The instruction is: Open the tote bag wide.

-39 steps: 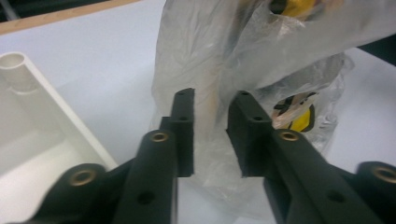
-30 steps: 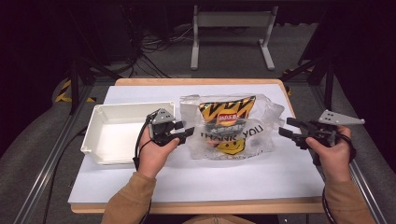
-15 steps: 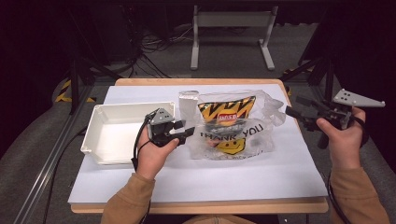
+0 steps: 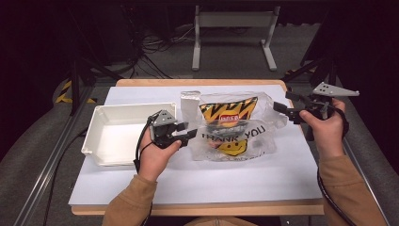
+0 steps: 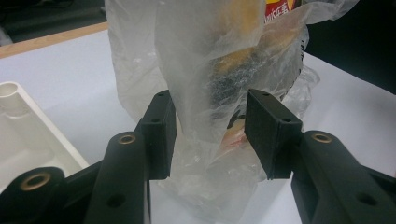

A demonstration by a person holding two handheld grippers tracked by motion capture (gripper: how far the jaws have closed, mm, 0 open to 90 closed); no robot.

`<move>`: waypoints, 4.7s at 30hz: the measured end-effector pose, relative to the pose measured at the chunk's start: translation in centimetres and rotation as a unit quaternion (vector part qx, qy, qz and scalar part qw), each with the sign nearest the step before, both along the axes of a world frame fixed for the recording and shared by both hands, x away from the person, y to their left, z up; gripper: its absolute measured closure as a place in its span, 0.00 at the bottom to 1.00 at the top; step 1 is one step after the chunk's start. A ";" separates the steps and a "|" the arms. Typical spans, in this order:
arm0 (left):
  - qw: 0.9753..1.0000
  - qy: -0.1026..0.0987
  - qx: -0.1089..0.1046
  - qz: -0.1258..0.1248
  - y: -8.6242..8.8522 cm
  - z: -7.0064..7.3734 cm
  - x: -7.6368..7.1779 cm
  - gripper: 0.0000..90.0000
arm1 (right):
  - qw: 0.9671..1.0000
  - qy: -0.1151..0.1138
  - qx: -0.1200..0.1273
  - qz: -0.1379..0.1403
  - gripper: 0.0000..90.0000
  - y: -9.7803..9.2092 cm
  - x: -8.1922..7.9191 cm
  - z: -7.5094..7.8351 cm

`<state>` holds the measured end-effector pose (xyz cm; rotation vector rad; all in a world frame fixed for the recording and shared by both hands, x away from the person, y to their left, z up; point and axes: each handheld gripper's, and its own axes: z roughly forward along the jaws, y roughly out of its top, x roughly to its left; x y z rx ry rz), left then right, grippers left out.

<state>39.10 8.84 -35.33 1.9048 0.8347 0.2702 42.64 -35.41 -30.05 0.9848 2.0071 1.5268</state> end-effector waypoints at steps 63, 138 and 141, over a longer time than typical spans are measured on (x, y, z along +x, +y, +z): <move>1.000 -0.011 -0.007 0.005 0.0 0.4 -0.1 0.58 | 0.984 0.099 -0.146 0.024 0.61 4.0 2.0 -13.7; 0.991 -0.131 0.005 -0.024 -1.9 8.8 4.4 0.99 | 0.998 0.044 -0.039 0.008 0.29 1.3 0.1 -9.3; 0.991 -0.132 0.012 -0.017 -1.6 8.7 4.2 0.99 | 0.998 0.041 -0.040 0.007 0.29 1.3 0.1 -9.2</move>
